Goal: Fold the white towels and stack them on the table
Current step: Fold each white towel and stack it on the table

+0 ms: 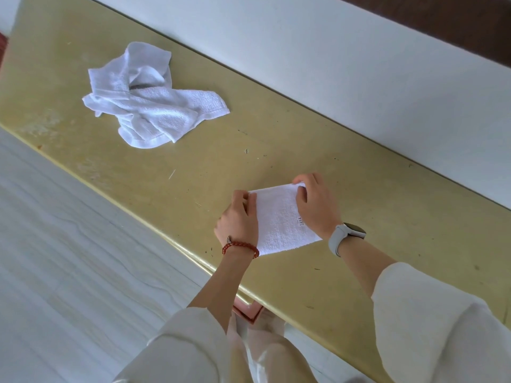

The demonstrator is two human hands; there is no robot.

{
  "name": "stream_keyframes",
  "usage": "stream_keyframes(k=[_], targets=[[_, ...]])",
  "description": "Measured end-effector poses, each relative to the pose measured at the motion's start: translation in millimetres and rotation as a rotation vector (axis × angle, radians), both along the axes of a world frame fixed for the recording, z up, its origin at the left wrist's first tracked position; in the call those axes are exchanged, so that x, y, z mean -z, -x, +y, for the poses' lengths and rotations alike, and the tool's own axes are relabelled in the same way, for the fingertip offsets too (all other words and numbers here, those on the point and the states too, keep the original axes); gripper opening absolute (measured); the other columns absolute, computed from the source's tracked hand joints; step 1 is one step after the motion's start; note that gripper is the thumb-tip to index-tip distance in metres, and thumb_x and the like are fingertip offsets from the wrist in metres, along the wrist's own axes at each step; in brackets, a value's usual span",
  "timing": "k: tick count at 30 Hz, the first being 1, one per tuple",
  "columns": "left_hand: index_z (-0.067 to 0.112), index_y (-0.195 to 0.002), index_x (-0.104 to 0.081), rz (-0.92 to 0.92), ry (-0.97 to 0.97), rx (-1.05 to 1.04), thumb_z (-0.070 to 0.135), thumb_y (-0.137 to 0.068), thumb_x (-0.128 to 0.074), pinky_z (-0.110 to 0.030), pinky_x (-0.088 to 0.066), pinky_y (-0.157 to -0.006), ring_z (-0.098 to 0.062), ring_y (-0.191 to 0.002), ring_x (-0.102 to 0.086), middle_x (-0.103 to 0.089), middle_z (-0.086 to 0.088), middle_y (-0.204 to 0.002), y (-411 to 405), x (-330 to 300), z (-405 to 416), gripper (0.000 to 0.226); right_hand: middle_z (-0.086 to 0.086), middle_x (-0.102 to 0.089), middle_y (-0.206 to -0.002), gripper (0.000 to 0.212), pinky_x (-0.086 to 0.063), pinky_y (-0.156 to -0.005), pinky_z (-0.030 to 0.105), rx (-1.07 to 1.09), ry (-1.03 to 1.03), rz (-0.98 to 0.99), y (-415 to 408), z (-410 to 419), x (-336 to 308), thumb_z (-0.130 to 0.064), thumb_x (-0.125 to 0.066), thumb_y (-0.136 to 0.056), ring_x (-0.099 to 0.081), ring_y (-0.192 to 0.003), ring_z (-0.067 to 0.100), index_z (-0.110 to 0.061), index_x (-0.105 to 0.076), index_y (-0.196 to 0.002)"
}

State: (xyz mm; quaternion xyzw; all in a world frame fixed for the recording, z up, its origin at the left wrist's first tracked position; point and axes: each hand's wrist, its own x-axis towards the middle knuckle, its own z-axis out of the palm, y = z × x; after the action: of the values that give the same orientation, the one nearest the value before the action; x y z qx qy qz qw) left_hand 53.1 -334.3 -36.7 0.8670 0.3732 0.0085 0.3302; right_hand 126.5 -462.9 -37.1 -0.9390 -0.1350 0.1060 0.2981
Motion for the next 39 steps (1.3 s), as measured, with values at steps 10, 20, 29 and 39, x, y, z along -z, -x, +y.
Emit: stream_keyframes(k=[10,20,29,39], targets=[[0.016,-0.094,-0.049,0.192,-0.063,-0.012,0.034,-0.096,-0.032,-0.027,-0.034,-0.061,-0.027,-0.067,-0.051,-0.059,-0.004,-0.073,-15,-2,2,0.025,0.007,-0.052,-0.116,0.023,-0.044,-0.060,0.036,0.025,0.002,-0.003,-4,2,-1,-0.005,-0.039,-0.091,-0.053,-0.073,0.025,-0.006,-0.054,-0.108],[0.007,-0.111,-0.055,-0.302,-0.160,0.140,0.018,-0.091,-0.042,-0.031,-0.046,-0.072,-0.024,-0.102,-0.052,-0.055,-0.009,-0.112,4,10,-2,0.027,0.010,-0.057,-0.111,0.030,-0.044,-0.072,0.036,-0.035,0.267,-0.506,11,-3,-4,-0.012,-0.039,-0.081,-0.057,-0.083,0.027,-0.011,-0.058,-0.105],[0.004,-0.135,-0.041,-0.019,-0.502,0.508,0.032,-0.091,-0.026,-0.044,-0.029,-0.107,-0.024,-0.131,-0.040,-0.042,-0.009,-0.142,16,32,-3,0.054,0.014,-0.037,-0.145,0.054,-0.017,-0.108,0.057,-0.271,0.513,-0.262,27,-13,24,-0.029,-0.024,-0.092,-0.033,-0.135,0.023,0.000,-0.038,-0.135],[0.006,-0.135,-0.043,0.068,-0.491,0.569,0.037,-0.090,-0.026,-0.058,-0.025,-0.103,-0.032,-0.131,-0.039,-0.042,-0.009,-0.142,16,27,3,0.057,0.008,-0.012,-0.154,0.067,-0.001,-0.113,0.049,-0.294,0.331,-0.103,21,-19,17,-0.039,-0.005,-0.088,0.004,-0.139,0.010,-0.007,-0.019,-0.145]])
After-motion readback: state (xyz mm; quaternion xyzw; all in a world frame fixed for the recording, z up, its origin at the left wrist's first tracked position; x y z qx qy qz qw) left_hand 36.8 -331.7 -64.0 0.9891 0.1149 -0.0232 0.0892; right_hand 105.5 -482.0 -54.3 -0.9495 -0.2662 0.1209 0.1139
